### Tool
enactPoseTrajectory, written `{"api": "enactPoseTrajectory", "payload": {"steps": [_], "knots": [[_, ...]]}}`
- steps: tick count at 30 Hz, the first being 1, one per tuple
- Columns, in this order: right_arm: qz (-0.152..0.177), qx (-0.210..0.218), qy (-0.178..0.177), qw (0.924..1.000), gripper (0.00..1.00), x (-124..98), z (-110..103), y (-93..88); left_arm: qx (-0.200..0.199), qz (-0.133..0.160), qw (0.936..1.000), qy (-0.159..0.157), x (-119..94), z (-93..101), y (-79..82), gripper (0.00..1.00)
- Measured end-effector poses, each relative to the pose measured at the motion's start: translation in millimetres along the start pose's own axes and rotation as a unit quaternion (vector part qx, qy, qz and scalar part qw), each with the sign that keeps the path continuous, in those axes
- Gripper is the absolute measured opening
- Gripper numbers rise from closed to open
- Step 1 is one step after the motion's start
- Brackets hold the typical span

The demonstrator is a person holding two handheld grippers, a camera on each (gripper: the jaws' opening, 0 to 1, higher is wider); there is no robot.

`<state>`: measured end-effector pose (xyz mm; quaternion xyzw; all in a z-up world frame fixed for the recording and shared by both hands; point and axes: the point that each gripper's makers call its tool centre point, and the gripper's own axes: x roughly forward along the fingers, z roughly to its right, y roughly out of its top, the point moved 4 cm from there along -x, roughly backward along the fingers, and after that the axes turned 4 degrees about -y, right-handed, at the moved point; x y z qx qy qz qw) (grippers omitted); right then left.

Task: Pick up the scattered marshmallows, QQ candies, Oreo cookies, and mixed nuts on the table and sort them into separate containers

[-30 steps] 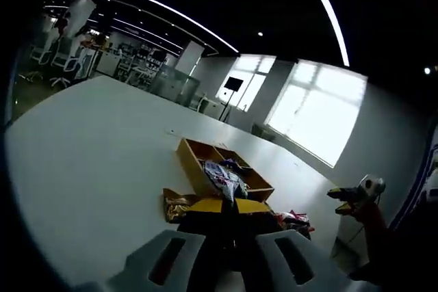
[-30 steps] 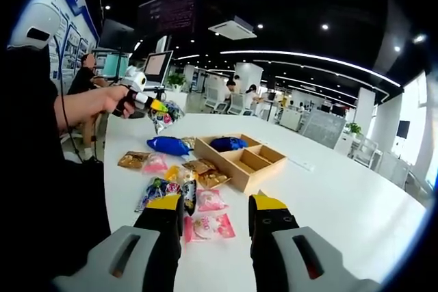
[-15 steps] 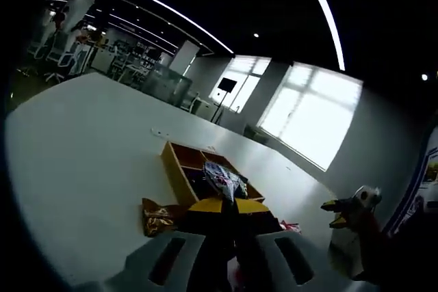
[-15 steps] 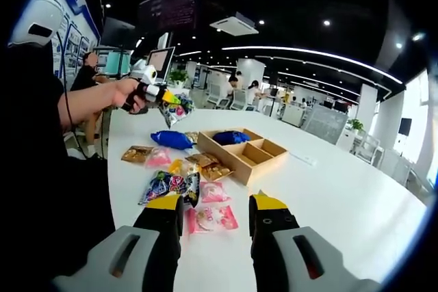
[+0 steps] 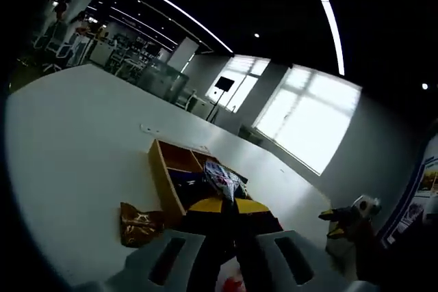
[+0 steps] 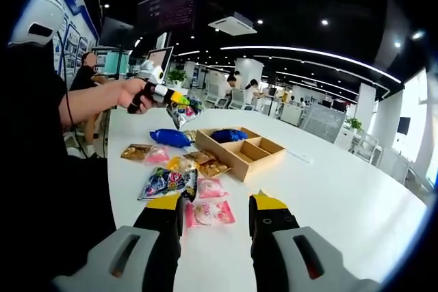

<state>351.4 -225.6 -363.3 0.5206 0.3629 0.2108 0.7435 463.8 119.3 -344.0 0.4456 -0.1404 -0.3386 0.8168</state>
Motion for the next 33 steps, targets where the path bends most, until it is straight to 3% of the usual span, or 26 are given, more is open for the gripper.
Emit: {"api": "enactPoseTrajectory", "payload": {"steps": [15,33], "knots": [[0.000,0.004,-0.008,1.0000,0.35,-11.0,6.5,-6.5,-0.025,-0.001,0.9995,-0.021,40.0,17.5,-3.3,0.08],[-0.004,0.008,-0.014,0.9999,0.35,-18.7,9.4,-14.8,-0.041,-0.009,0.9989,-0.021,73.8,25.5,-7.8,0.08]]}}
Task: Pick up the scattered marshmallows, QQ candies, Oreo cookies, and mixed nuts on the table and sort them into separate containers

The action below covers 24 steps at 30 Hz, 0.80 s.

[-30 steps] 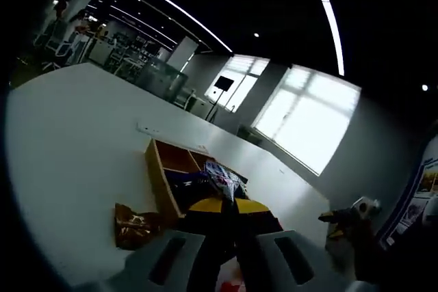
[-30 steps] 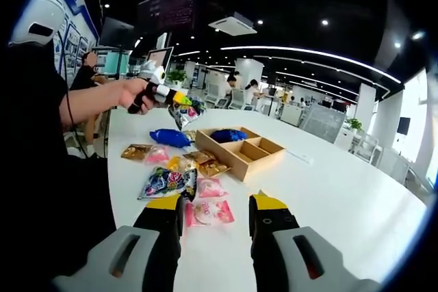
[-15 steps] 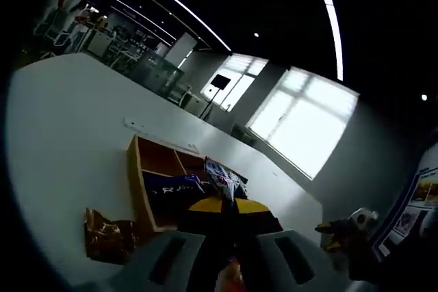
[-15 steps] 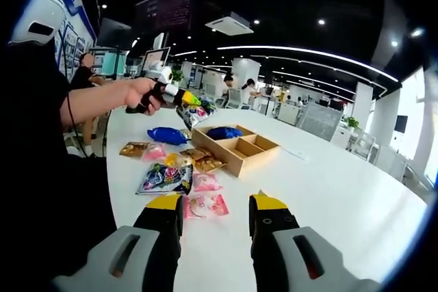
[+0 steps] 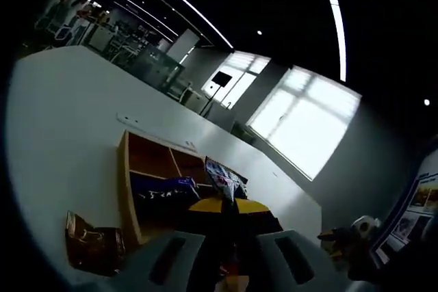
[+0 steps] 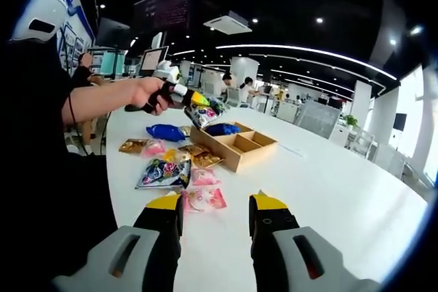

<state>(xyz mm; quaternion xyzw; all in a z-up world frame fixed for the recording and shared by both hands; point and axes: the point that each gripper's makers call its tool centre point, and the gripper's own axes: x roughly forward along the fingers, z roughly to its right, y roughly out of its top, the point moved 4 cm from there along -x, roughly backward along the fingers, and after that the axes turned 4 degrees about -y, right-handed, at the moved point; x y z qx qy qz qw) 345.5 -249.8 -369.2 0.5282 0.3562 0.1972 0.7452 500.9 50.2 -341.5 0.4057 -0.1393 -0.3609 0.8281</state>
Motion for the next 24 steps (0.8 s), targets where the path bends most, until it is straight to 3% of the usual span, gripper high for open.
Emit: {"api": "enactPoseTrajectory", "payload": {"steps": [24], "knots": [[-0.005,0.007,-0.009,0.9999,0.35,-5.3,10.0,-8.0,-0.013,-0.007,0.9999,0.006,45.5,10.4,-5.6,0.08]]}}
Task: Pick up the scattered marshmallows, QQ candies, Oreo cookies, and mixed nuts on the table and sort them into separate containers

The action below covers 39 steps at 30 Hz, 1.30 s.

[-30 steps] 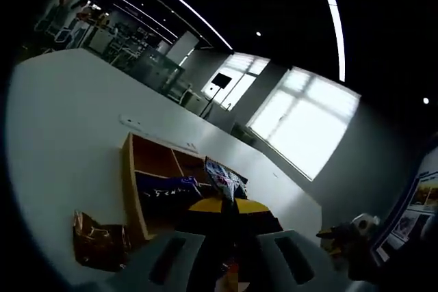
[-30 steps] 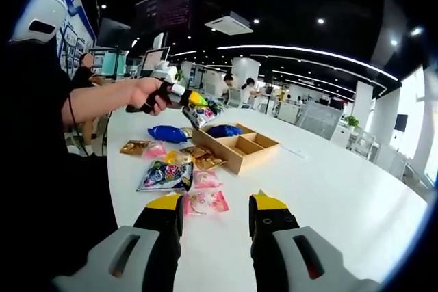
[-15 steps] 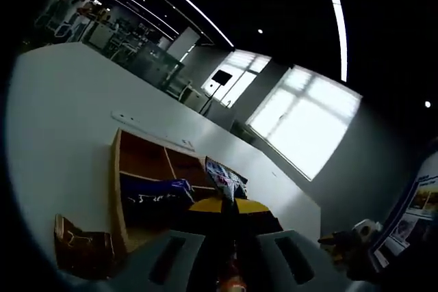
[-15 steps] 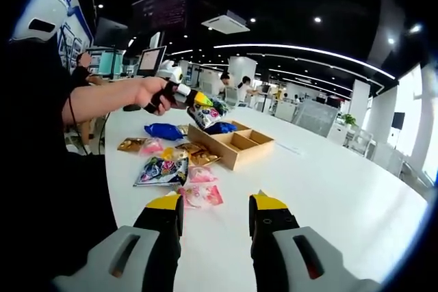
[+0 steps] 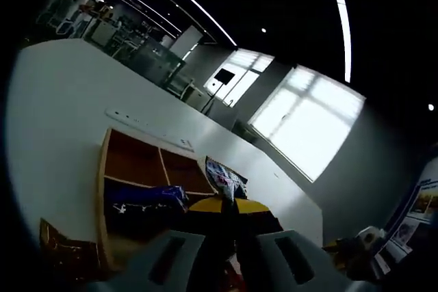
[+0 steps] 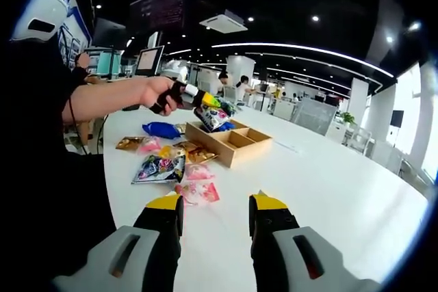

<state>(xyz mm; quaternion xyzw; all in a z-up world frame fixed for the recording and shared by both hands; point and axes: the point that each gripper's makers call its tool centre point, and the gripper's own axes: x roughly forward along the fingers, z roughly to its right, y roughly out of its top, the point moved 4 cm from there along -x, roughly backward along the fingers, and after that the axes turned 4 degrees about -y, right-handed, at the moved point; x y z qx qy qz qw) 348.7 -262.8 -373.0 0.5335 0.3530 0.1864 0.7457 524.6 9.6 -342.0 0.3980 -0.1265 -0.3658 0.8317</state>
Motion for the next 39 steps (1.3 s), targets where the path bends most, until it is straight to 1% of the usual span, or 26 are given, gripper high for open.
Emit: {"api": "enactPoseTrajectory", "payload": {"steps": [15,21,28,33,39], "knots": [[-0.002,0.007,-0.005,1.0000,0.35,-3.3,0.9,-6.1,0.001,-0.016,0.9997,0.018,24.5,-7.4,-9.6,0.08],[-0.001,0.011,-0.008,0.9999,0.35,-5.5,2.4,-8.8,-0.001,-0.019,0.9995,0.027,31.6,-13.1,-13.7,0.08],[-0.001,0.014,-0.007,0.9999,0.34,-5.1,1.1,-11.4,-0.003,-0.019,0.9991,0.039,34.7,-21.7,-14.7,0.08],[-0.001,0.015,-0.009,0.9998,0.34,-6.4,2.5,-12.0,0.004,-0.024,0.9988,0.043,41.0,-21.9,-17.4,0.08],[-0.001,0.016,-0.009,0.9998,0.34,-7.2,1.6,-12.2,0.022,-0.029,0.9978,0.055,47.8,-23.3,-18.0,0.08]]}}
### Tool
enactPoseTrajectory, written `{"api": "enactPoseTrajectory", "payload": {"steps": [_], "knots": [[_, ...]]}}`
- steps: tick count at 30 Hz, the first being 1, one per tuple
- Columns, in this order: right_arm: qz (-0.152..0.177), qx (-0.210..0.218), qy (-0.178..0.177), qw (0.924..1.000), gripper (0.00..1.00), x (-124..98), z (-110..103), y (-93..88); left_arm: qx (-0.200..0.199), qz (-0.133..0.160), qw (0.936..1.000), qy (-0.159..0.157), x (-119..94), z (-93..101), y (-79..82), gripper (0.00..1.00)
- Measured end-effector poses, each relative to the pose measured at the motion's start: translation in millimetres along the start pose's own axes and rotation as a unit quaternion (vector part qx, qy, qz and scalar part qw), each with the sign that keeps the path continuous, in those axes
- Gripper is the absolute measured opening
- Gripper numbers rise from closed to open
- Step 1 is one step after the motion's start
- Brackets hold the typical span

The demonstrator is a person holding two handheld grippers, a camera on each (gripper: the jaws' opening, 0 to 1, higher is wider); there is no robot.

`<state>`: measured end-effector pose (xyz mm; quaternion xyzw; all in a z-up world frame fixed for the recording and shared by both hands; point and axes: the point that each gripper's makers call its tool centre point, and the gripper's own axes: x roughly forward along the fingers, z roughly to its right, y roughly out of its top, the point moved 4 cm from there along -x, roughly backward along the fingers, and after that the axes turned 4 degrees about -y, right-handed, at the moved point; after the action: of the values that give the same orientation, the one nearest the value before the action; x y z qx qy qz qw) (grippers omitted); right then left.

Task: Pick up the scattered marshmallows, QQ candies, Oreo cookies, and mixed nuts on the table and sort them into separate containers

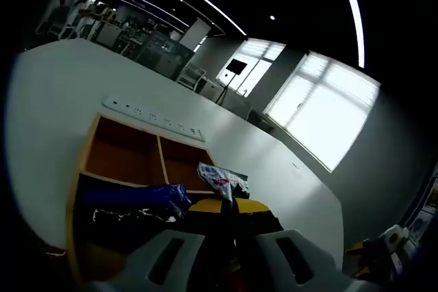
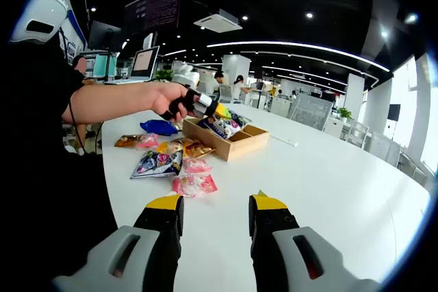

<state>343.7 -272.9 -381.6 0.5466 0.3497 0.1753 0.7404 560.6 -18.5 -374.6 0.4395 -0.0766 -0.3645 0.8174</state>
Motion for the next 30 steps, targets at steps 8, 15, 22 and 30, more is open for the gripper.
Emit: {"api": "enactPoseTrajectory", "payload": {"steps": [8,15,22,30], "knots": [[-0.001,0.001,-0.002,1.0000,0.34,-1.3,0.3,-0.6,0.008,-0.013,0.9998,0.010,10.0,-0.9,-5.7,0.09],[-0.002,0.001,-0.003,1.0000,0.34,-1.5,0.2,-1.1,0.040,-0.019,0.9986,0.029,16.6,-2.3,-3.0,0.09],[-0.003,0.004,-0.003,1.0000,0.34,-1.1,0.7,-3.1,0.088,-0.042,0.9940,0.050,22.4,-4.1,-6.3,0.09],[-0.001,0.005,-0.004,1.0000,0.34,-2.1,2.2,-3.2,0.049,-0.053,0.9963,0.046,26.6,-10.4,-9.9,0.09]]}}
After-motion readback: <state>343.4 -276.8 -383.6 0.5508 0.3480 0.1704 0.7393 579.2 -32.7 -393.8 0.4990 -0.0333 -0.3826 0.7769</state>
